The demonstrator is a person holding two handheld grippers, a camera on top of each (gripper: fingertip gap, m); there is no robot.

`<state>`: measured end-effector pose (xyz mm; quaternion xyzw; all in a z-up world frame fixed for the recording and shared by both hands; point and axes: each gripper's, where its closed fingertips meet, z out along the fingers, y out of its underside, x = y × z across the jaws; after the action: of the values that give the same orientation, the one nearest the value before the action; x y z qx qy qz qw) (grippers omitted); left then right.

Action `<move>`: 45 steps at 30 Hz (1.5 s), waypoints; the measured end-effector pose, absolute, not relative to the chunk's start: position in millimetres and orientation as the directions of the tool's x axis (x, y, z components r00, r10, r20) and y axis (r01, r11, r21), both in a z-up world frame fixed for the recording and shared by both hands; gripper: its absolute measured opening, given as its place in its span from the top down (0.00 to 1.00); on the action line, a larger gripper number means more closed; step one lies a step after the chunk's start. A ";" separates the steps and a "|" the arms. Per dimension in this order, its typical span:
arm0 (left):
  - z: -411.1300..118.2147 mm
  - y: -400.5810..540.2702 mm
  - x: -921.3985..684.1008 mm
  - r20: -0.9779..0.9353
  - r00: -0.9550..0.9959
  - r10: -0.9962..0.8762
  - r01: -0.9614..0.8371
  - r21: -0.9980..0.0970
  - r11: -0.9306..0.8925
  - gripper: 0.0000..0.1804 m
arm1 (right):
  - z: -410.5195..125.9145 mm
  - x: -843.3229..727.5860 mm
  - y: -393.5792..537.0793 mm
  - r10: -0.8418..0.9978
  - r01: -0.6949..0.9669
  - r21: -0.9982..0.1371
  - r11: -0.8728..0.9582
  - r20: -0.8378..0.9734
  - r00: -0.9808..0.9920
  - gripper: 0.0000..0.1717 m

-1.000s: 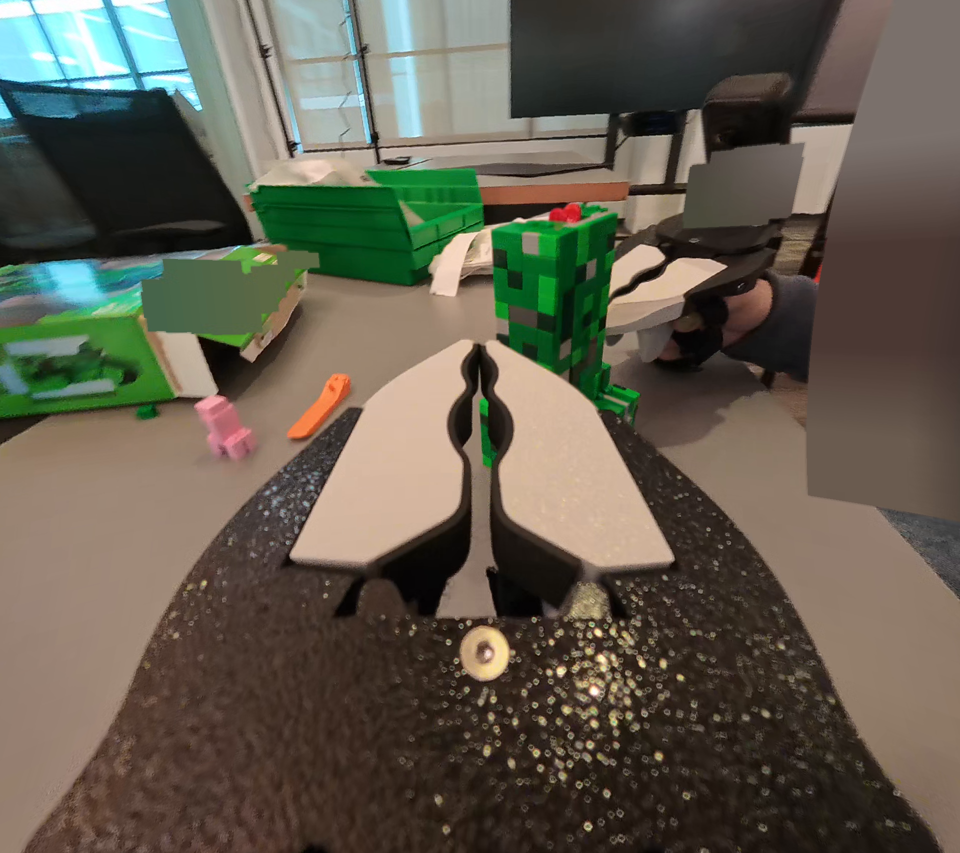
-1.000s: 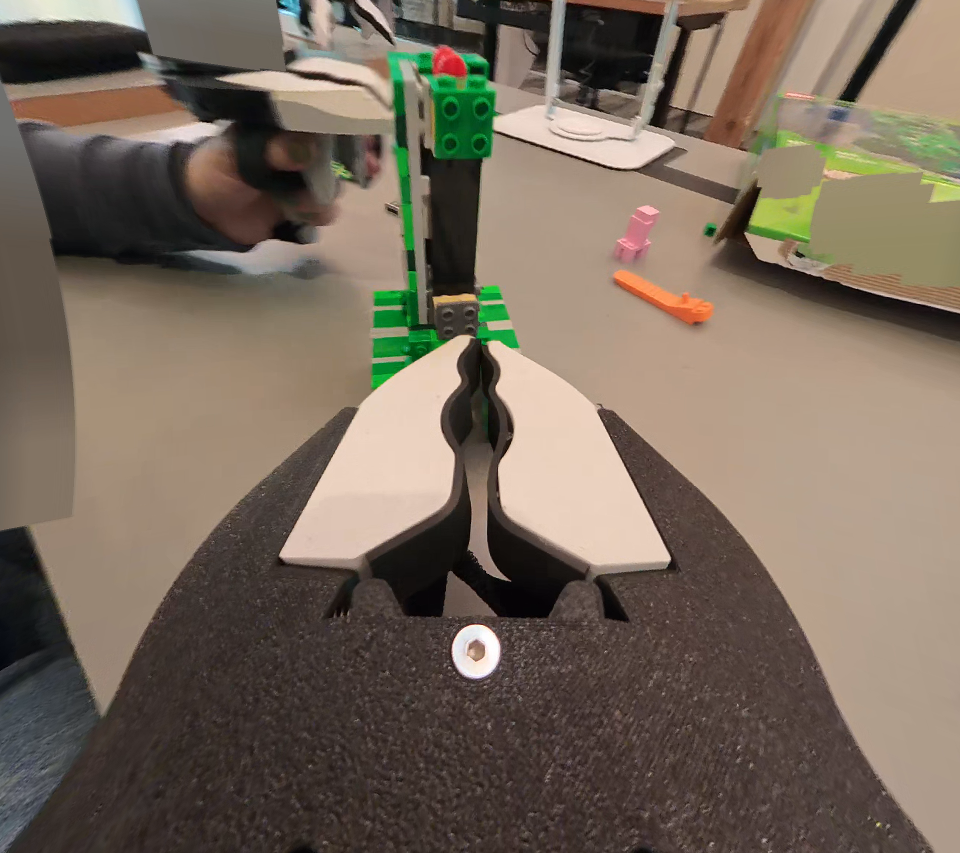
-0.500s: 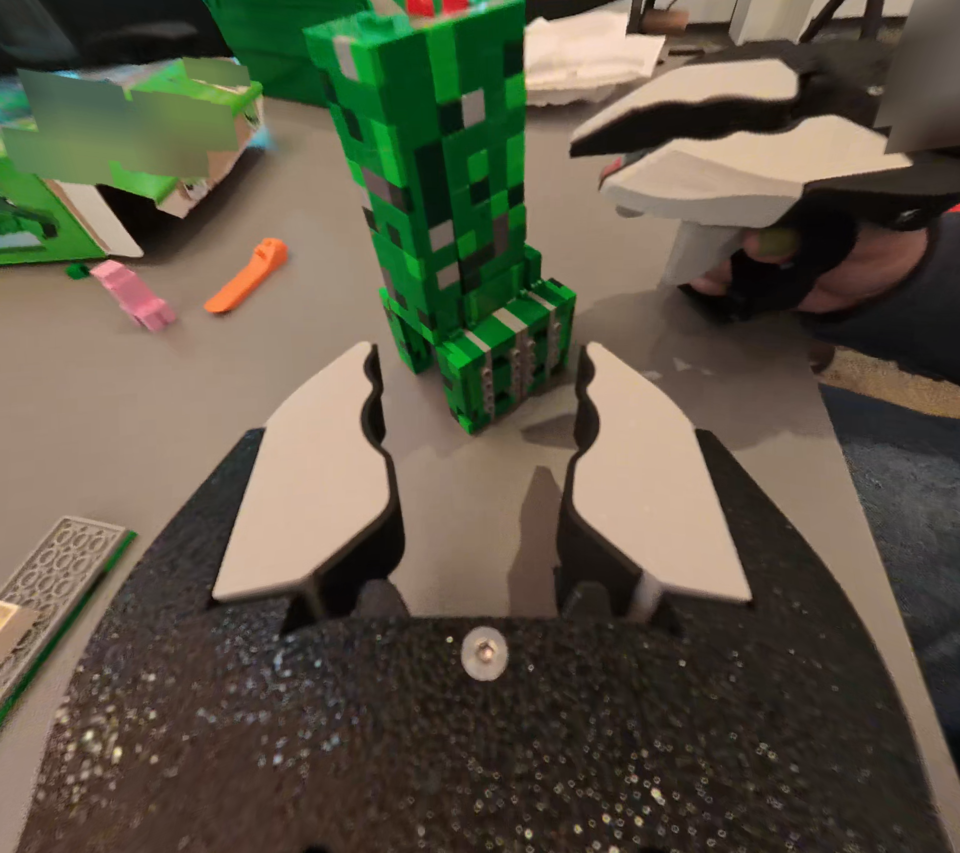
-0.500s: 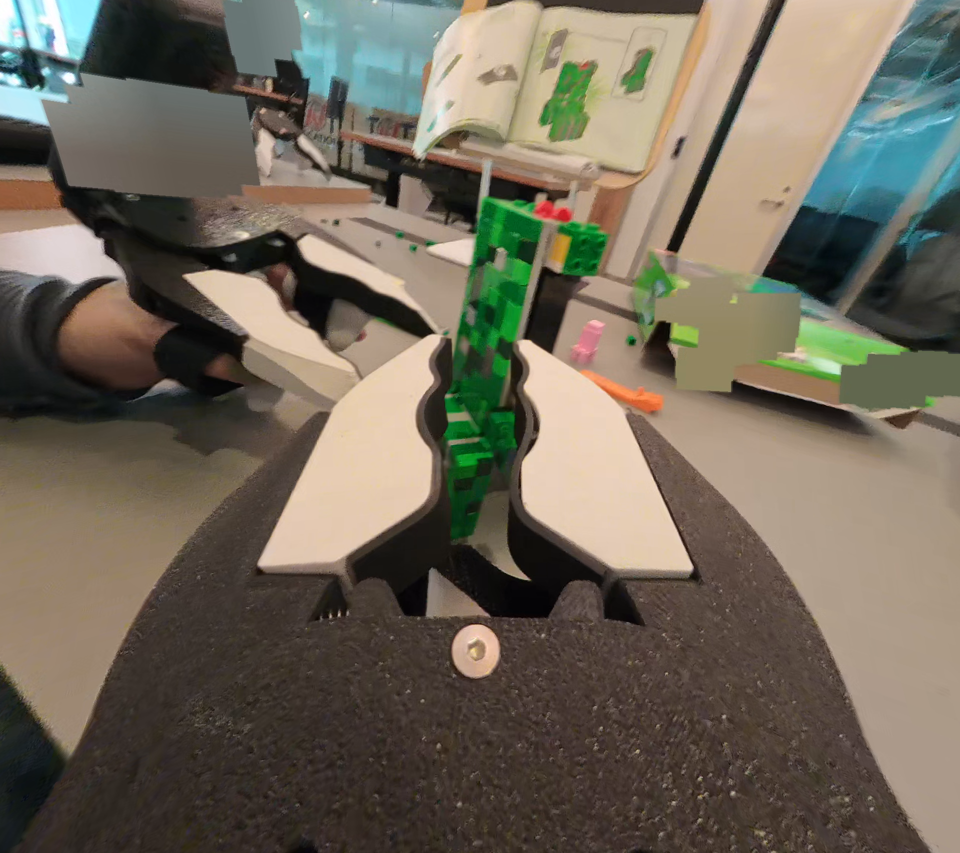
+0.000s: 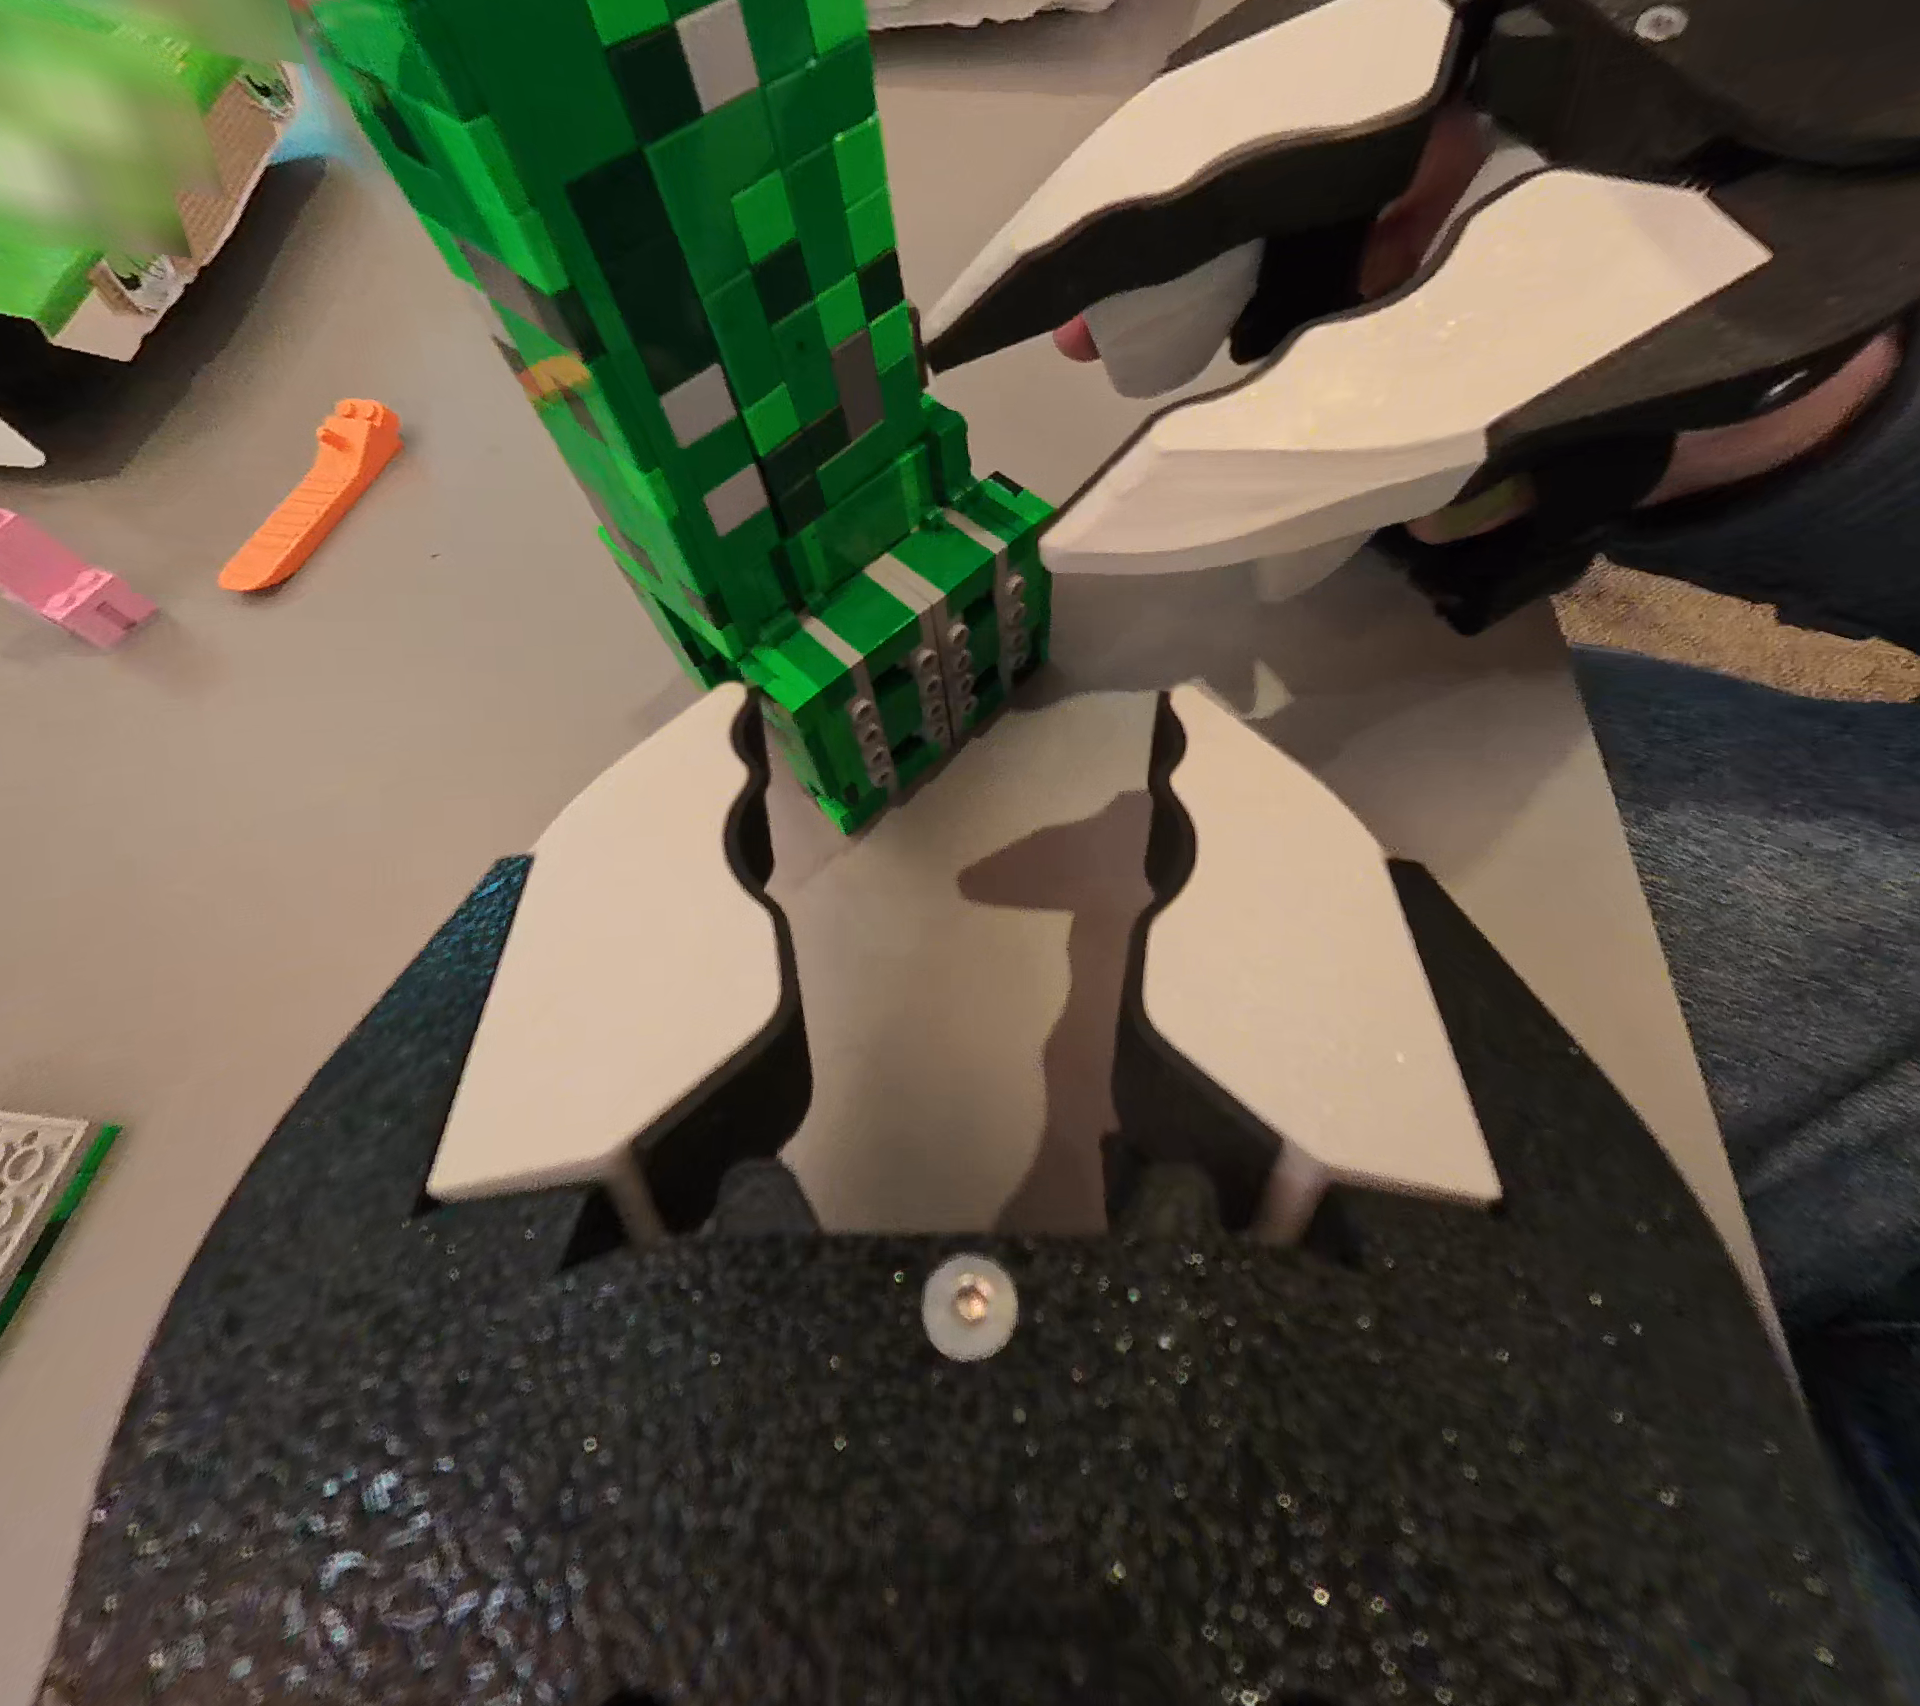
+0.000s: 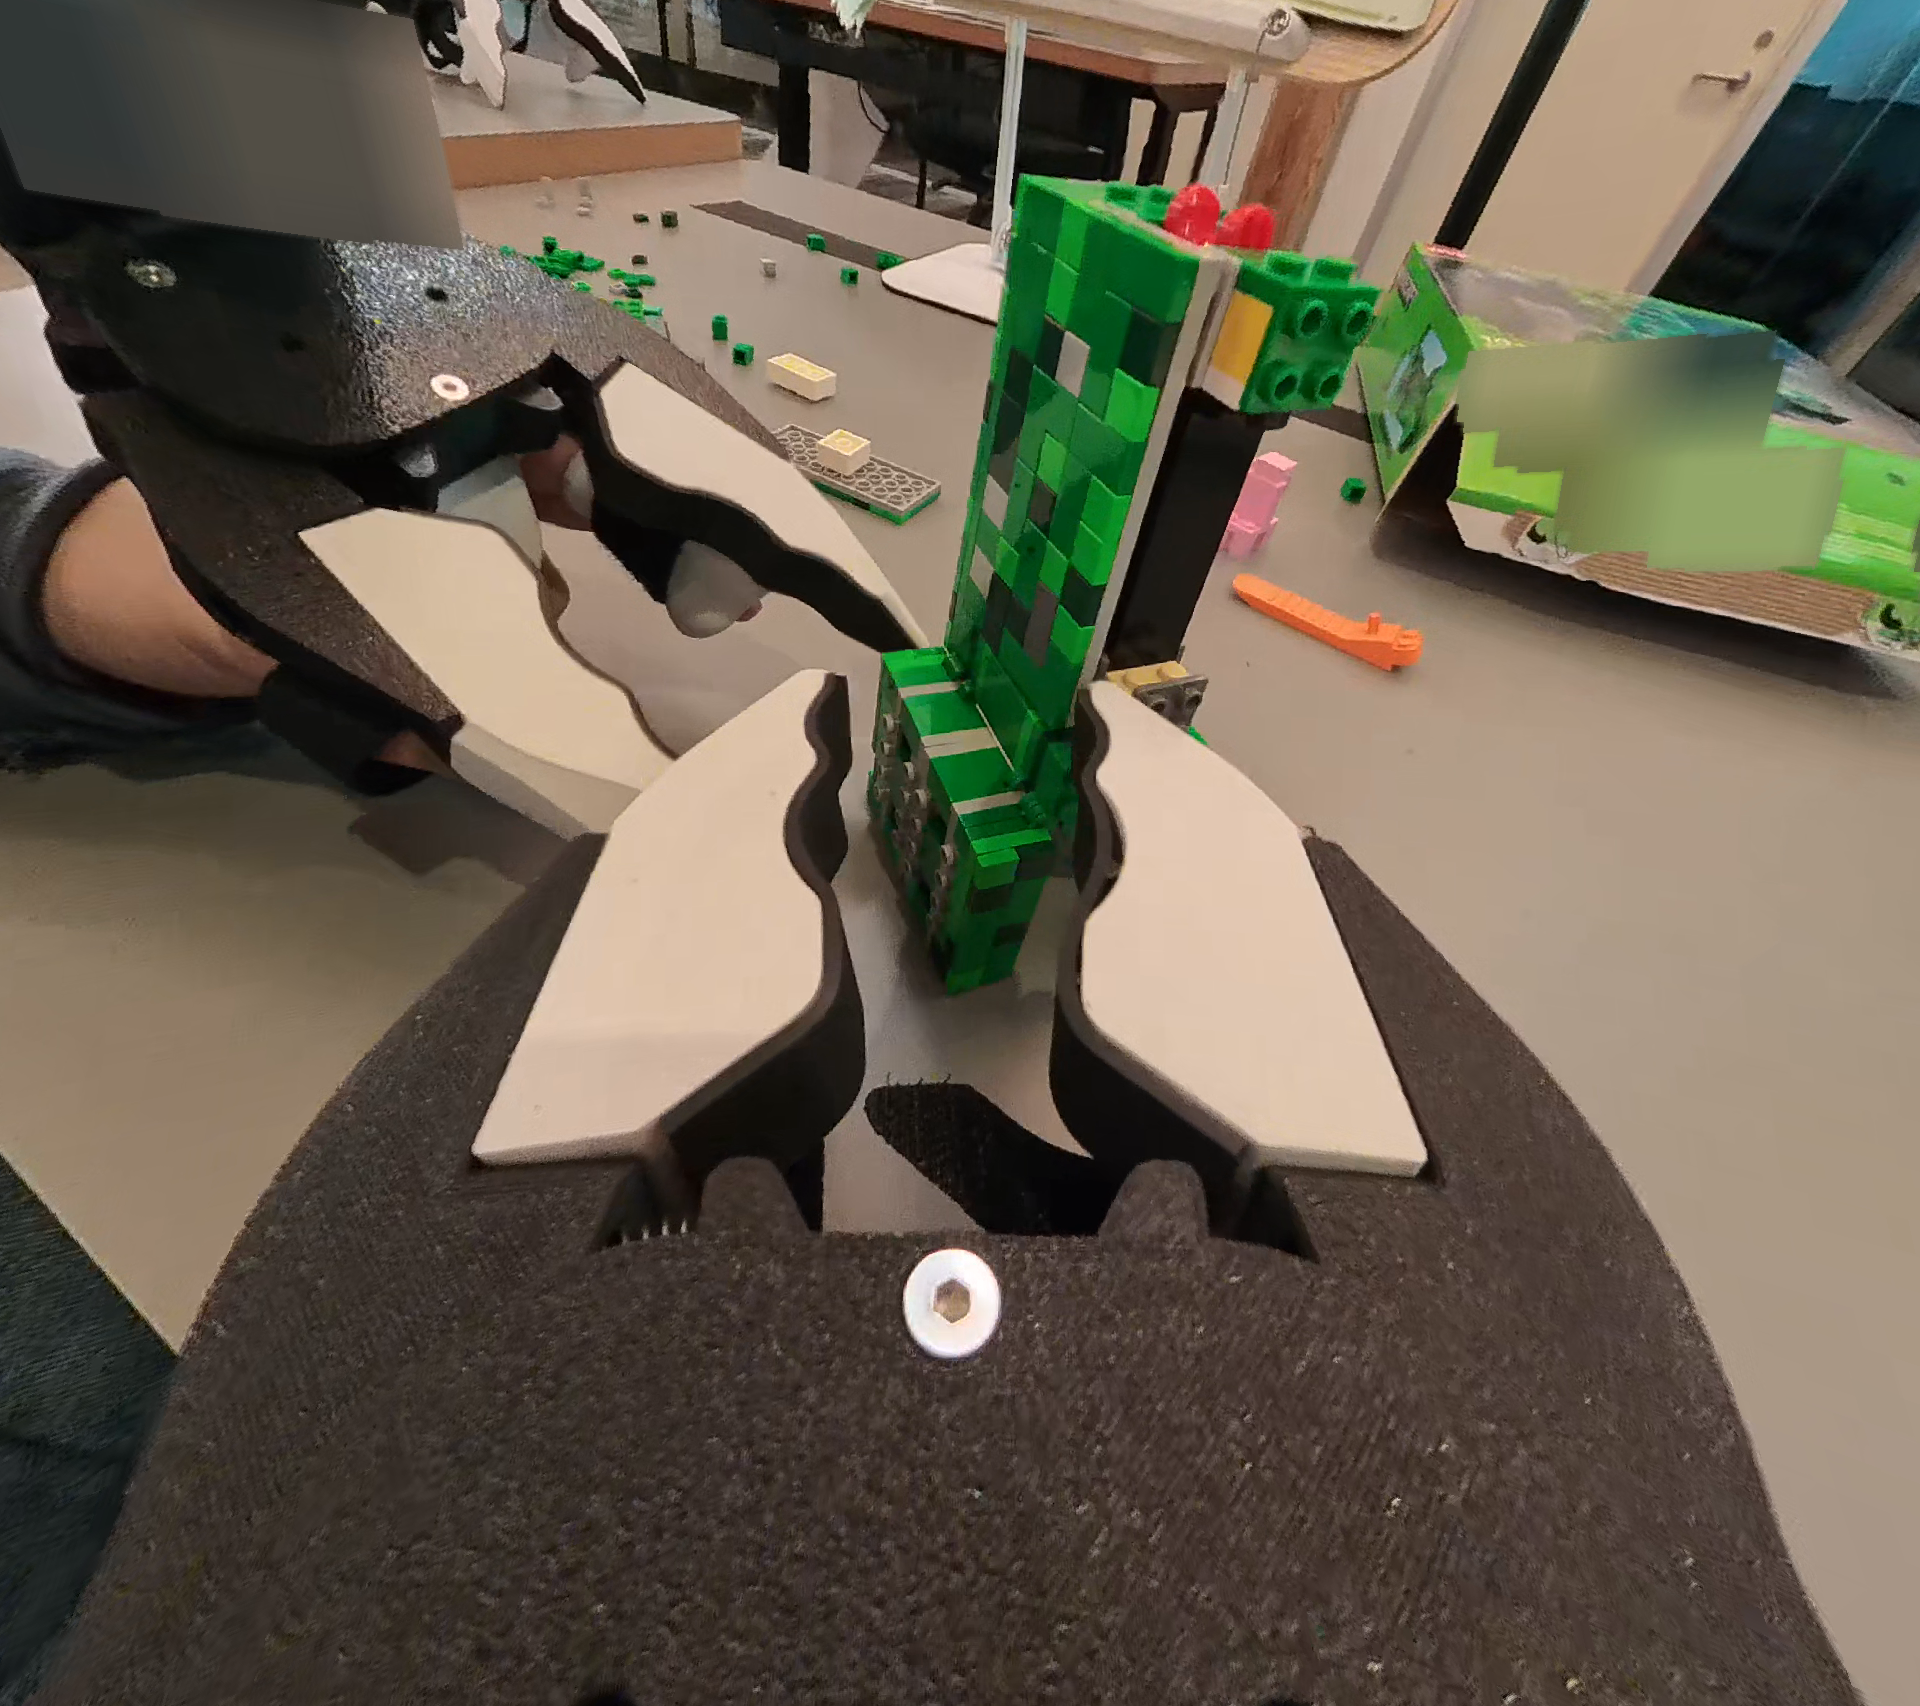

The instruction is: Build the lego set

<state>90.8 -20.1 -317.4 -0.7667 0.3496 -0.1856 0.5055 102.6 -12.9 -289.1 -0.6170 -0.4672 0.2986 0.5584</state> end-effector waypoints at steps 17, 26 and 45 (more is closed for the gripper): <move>-320.3 -20.2 92.9 -0.052 0.674 -0.737 -0.357 -0.896 -0.263 0.62 | -292.2 99.3 -9.2 0.920 0.252 -0.968 0.012 0.110 0.376 0.75; -320.6 -19.3 92.8 -0.060 0.677 -0.734 -0.362 -0.895 -0.261 0.63 | -291.9 101.8 -8.1 0.918 0.239 -0.971 -0.009 0.087 0.388 0.74; -323.6 -18.3 95.3 -0.088 0.671 -0.737 -0.392 -0.885 -0.251 0.62 | -294.0 100.4 -8.1 0.927 0.234 -0.971 -0.047 0.045 0.373 0.71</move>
<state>95.3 -18.3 -323.6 -0.7710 0.3659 -0.1757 0.4908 100.4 -8.1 -294.0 -0.6432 -0.4514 0.3316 0.5221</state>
